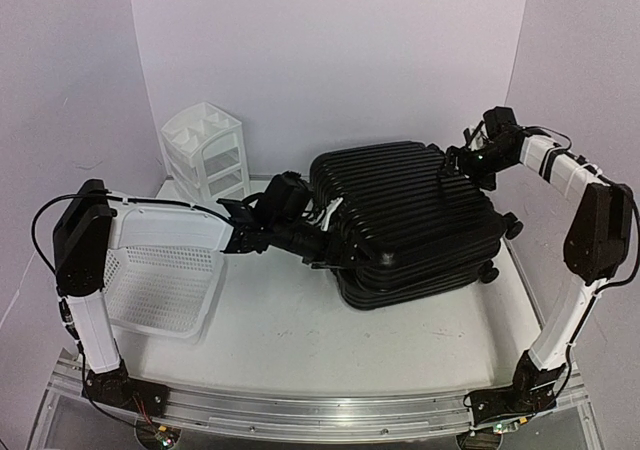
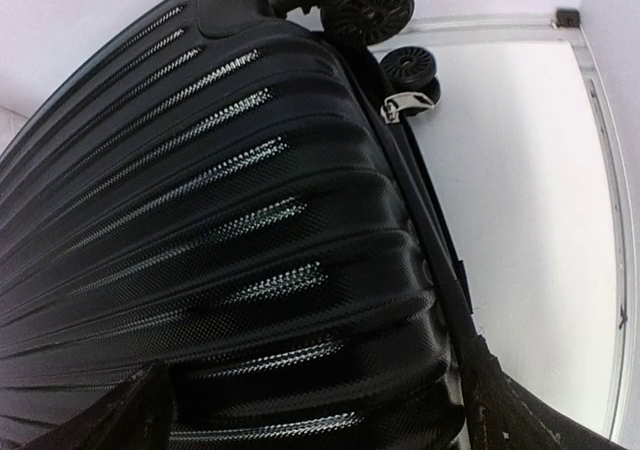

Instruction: Open, take out, and arrange the luggage

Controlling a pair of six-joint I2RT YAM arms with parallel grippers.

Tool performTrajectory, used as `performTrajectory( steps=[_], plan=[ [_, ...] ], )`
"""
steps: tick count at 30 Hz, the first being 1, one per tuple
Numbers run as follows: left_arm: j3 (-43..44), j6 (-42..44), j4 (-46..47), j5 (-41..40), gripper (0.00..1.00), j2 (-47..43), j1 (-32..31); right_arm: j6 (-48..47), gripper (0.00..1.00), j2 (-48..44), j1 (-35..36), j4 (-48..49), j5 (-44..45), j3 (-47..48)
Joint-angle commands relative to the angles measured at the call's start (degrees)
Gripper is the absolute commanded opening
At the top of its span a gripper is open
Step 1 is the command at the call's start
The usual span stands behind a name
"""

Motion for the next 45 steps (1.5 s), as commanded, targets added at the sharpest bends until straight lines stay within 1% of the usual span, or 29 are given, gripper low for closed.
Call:
performTrajectory(
  steps=[1,4,6,8,11,13,15,17,18,19,21,23,25,28,30,32,34,35,37,39,42,45],
  plan=[
    [0.61,2.69,6.81,2.44,0.96,-1.55,-1.22,2.2,0.98,2.21,10.89,-1.23,-14.98,-0.58],
    [1.85,2.47,6.69,2.08,0.95,0.39,-3.42,1.12,0.98,3.37,10.83,-1.17,-14.24,0.34],
    [2.83,5.11,6.33,-1.04,0.96,0.36,-6.16,0.17,0.98,3.39,10.7,-1.94,-12.85,0.93],
    [3.03,6.3,6.18,-3.63,0.97,-0.39,-7.46,-0.96,0.98,2.17,10.28,-6.32,-8.54,2.27],
    [1.17,9.78,4.75,-7.15,0.98,-4.03,-7.56,-1.15,0.98,-5.39,9.3,-11.6,0.17,1.58],
    [0.71,15.05,-0.29,-9.95,0.99,-7.63,-7.39,-0.17,0.98,-11.51,8.78,-13.58,6.07,-0.62],
    [2.1,22.48,-7.96,-14.04,1.0,-10.94,-7.09,0.91,0.98,-16.75,8.81,-16.16,11.24,-3.5],
    [4.31,28.01,-15.11,-18.5,0.99,-13.43,-6.26,2.5,0.98,-21.37,8.76,-17.99,12.22,-6.68],
    [5.09,29.87,-17.52,-19.97,1.0,-14.63,-5.28,3.58,0.98,-23.75,8.79,-18.12,10.32,-8.7],
    [5.87,30.82,-18.92,-19.93,1.0,-15.47,-3.88,4.96,0.98,-25.85,8.76,-18.13,8.96,-10.61],
    [7.58,31.21,-20.32,-17.85,1.0,-16.68,1.06,8.29,0.98,-29.86,8.8,-18.07,6.42,-14.25],
    [9.83,31.12,-20.3,-17.53,1.0,-16.28,4.6,11.27,0.98,-33.79,8.73,-18.16,6.33,-16.84],
    [14.61,32.1,-21.09,-17.47,1.0,-13.34,7.41,14.11,0.98,-37.62,8.22,-18.1,7.24,-19.13],
    [26.19,32.61,-24.65,-18.34,1.0,-5.04,11.61,16.91,0.98,-41.35,5.3,-17.36,6.98,-22.13],
    [35.16,30.27,-27.36,-15.6,0.99,1.64,15.04,17.74,0.98,-42.22,2.92,-16.0,2.47,-23.72],
    [42.98,27.96,-27.79,-11.37,0.99,8.14,18.13,19.65,0.98,-42.03,1.2,-13.59,-2.7,-26.0],
    [51.29,26.95,-28.17,-4.34,0.99,14.94,20.19,21.53,0.98,-41.42,-0.49,-11.33,-7.08,-28.27],
    [54.86,26.96,-28.45,-3.16,0.99,17.8,20.82,22.51,0.98,-41.35,-1.04,-9.92,-8.39,-29.48],
    [60.81,28.25,-28.79,-5.24,0.99,21.99,21.61,23.87,0.98,-41.99,-1.71,-7.41,-8.55,-31.46],
    [63.65,29.16,-28.46,-6.65,1.0,25.07,22.44,25.22,0.98,-42.15,-2.81,-5.18,-9.11,-33.92],
    [65.02,28.58,-27.37,-6.03,0.99,28.52,23.22,27.56,0.98,-41.01,-4.02,-1.67,-11.49,-36.72],
    [63.92,26.62,-26.2,-1.16,1.0,30.55,23.25,28.9,0.98,-40.1,-4.66,2.96,-13.44,-39.2]
  ],
)
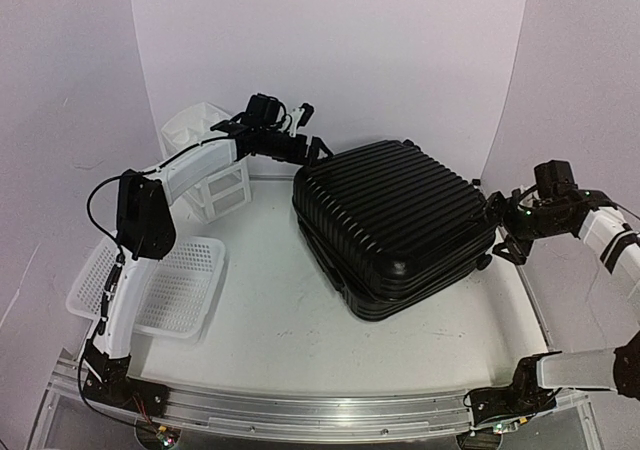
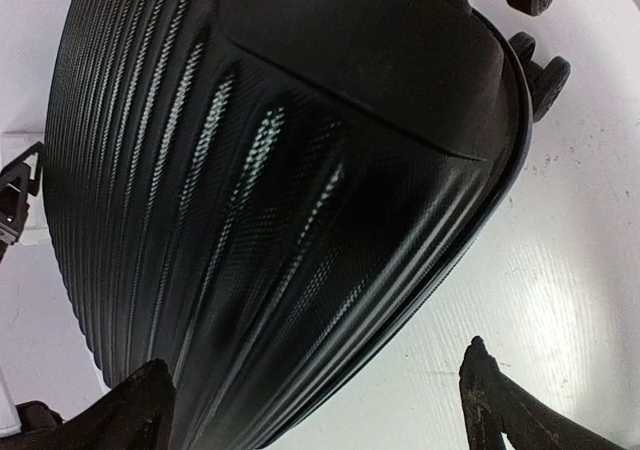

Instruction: Open, take out, and arrange the luggage

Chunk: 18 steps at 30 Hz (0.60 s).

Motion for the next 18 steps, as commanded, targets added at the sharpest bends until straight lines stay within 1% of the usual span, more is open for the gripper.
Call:
performTrajectory(
  steps=[1,5,9,11,14,16,18],
  plan=[
    [1.91,-2.43,2.58,7.75,0.99,0.37,-0.46,3.67,0.98,1.44,-1.15,10.47,-4.75,-2.46],
    [-4.84,-6.03,3.94,10.33,0.97,-1.31,-0.43,3.52,0.98,5.21,-1.47,14.98,-7.37,-3.04],
    [-13.83,-8.86,4.71,14.7,0.89,-5.95,-0.8,0.44,0.98,9.74,-3.72,16.88,-8.59,-0.19],
    [-18.98,-8.95,4.8,14.83,0.86,-9.34,-1.82,-1.37,0.98,11.87,-4.93,16.82,-8.61,2.01],
    [-28.94,-9.61,6.64,13.88,0.86,-16.09,-4.92,-3.75,0.98,16.58,-7.78,16.44,-9.95,6.29],
    [-33.26,-11.03,7.71,13.36,0.85,-19.23,-7.5,-6.71,0.98,20.61,-8.88,16.13,-11.29,9.61],
    [-36.87,-12.31,8.94,12.86,0.85,-21.74,-10.26,-11.5,0.98,24.95,-9.03,12.59,-9.94,14.57]
  ],
)
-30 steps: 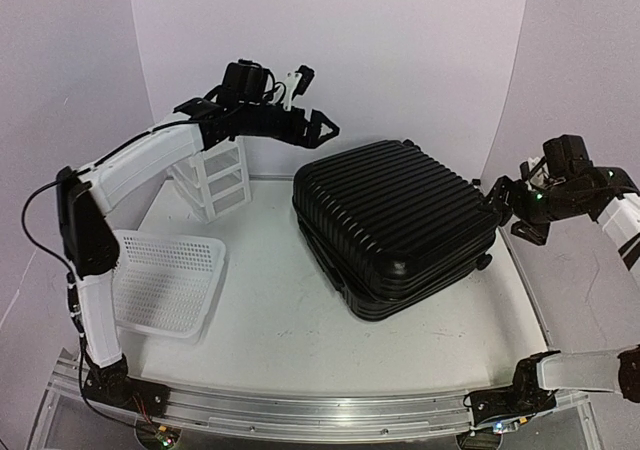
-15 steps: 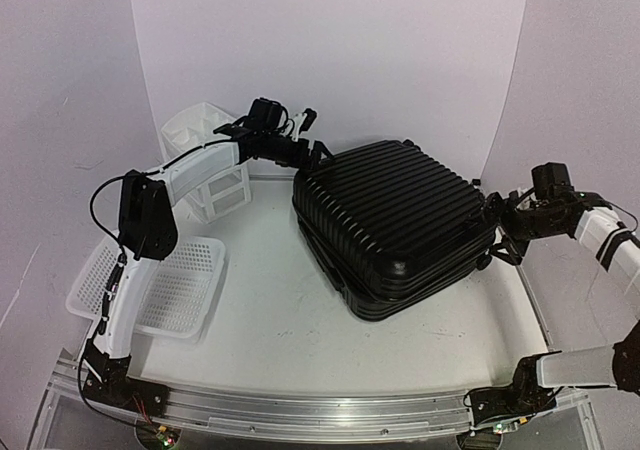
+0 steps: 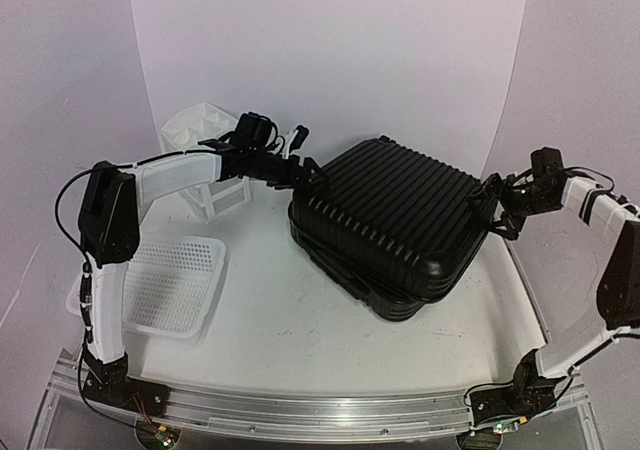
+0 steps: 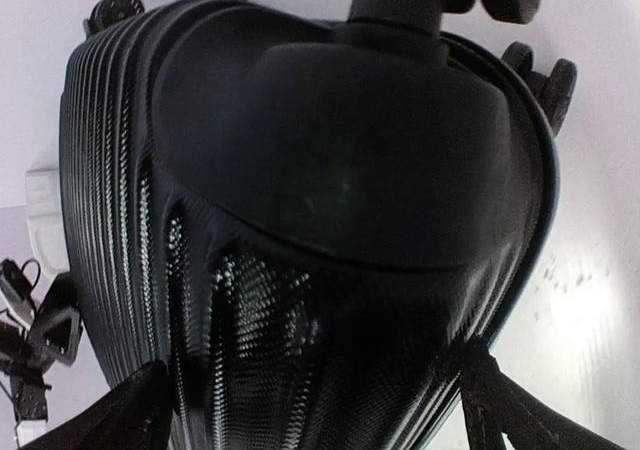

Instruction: Open, take out, and arrange the luggage

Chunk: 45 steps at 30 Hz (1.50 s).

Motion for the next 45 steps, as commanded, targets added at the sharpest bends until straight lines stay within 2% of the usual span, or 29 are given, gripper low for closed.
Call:
performTrajectory(
  steps=[1,6,10,13,15,17,20,24,26,30,34,38,43,45],
  plan=[
    [-8.04,-4.86,-1.93,3.99,0.85,-7.93,-10.02,-10.68,0.98,8.65,-0.9,0.56,0.92,10.26],
    [-14.71,-8.59,0.86,1.49,0.84,-13.66,-12.33,-16.76,0.98,17.71,-0.81,-5.69,-6.34,20.42],
    [-16.65,-7.65,0.9,0.06,0.9,-18.4,-12.04,-16.46,0.98,15.16,-0.81,-6.39,-3.68,20.12],
    [-17.35,-9.4,0.86,0.46,0.97,-20.51,-10.51,-14.06,0.98,8.42,-2.69,-6.18,-2.1,14.41],
    [-18.36,-11.78,1.41,1.38,0.98,-21.11,-8.74,-6.8,0.98,0.81,-8.04,0.2,-9.09,6.2],
    [-19.65,-13.67,3.05,4.11,0.99,-21.2,-7.13,-2.54,0.98,-4.52,-10.53,4.78,-13.13,-0.68],
    [-20.91,-14.9,5.13,6.98,0.99,-21.12,-5.83,-0.44,0.98,-10.38,-11.54,5.15,-15.75,-7.81],
    [-22.02,-15.14,7.07,8.39,0.99,-21.66,-5.31,2.53,0.98,-16.21,-16.73,8.17,-20.2,-15.41],
    [-22.26,-15.65,8.55,9.72,0.99,-21.33,-5.28,6.16,0.98,-17.3,-17.7,14.03,-23.66,-19.8],
    [-22.3,-18.12,11.33,12.63,0.99,-19.91,-5.31,7.01,0.98,-17.62,-17.99,16.46,-24.48,-23.73],
    [-22.79,-20.63,13.73,13.96,1.0,-18.89,-5.31,17.31,0.98,-15.34,-18.76,31.45,-27.86,-30.56],
    [-23.28,-22.25,15.64,14.3,0.99,-19.04,-5.72,21.58,0.98,-13.28,-18.74,38.9,-27.59,-33.64],
    [-24.01,-22.86,16.13,13.19,0.99,-19.55,-6.23,22.18,0.98,-9.48,-19.18,41.86,-25.57,-35.39],
    [-25.59,-22.54,16.11,9.86,0.99,-21.03,-5.98,21.1,0.98,-9.42,-20.47,40.99,-23.65,-35.6]
  ],
)
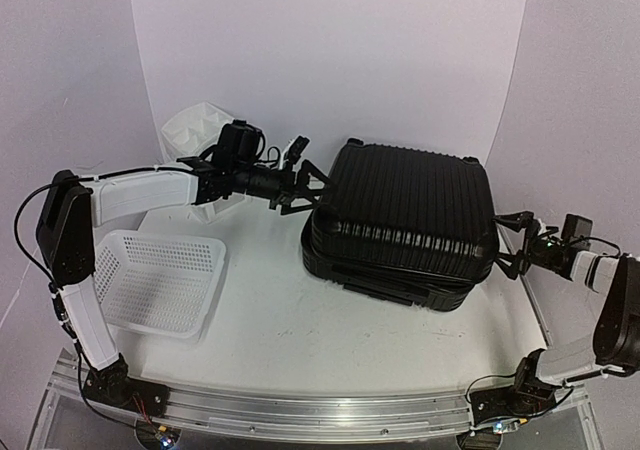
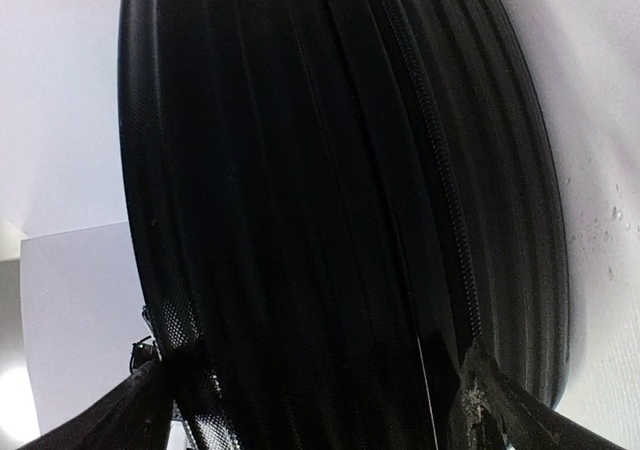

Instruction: Open, take out, and arrange the luggage

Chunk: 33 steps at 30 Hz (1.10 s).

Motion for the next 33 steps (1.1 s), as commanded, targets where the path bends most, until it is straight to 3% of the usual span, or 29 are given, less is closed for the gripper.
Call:
performTrajectory(
  steps=[1,4,7,10,12,15,17,25,33],
  plan=[
    [-2.89,0.08,2.71,-4.92,0.99,-3.56,-0.12,-0.59,0.98,1.08,-2.16,-0.29,8.39,-1.19],
    [-7.45,1.18,2.68,-11.73,0.94,-7.25,1.57,-16.85,0.98,-1.04,-2.54,-22.76,19.62,4.25],
    [-10.58,2.27,1.94,-14.76,0.72,-8.43,3.73,-24.05,0.98,-2.03,-2.52,-30.6,25.45,6.94],
    [-10.49,4.54,-1.57,-18.39,0.64,-6.88,3.94,-25.92,0.94,-3.01,-2.52,-32.63,26.86,6.95],
    [-9.96,4.92,-2.78,-18.68,0.6,-4.98,3.71,-26.76,0.84,-3.27,-2.52,-33.39,27.82,6.57],
    [-8.83,6.34,-4.41,-19.21,0.51,-2.51,2.6,-29.06,0.55,-1.79,-2.44,-33.47,25.67,6.28],
    [-8.12,7.12,-5.07,-19.42,0.48,-1.4,1.92,-29.92,0.44,-0.04,-1.95,-33.25,22.5,6.43],
    [-3.93,7.5,-6.63,-18.59,0.48,2.35,-0.4,-27.81,0.39,5.55,0.63,-26.79,7.45,2.77],
    [1.64,7.23,-7.67,-15.67,0.49,0.89,-3.01,-14.68,0.39,-7.83,3.51,-18.17,2.26,-0.55]
  ],
)
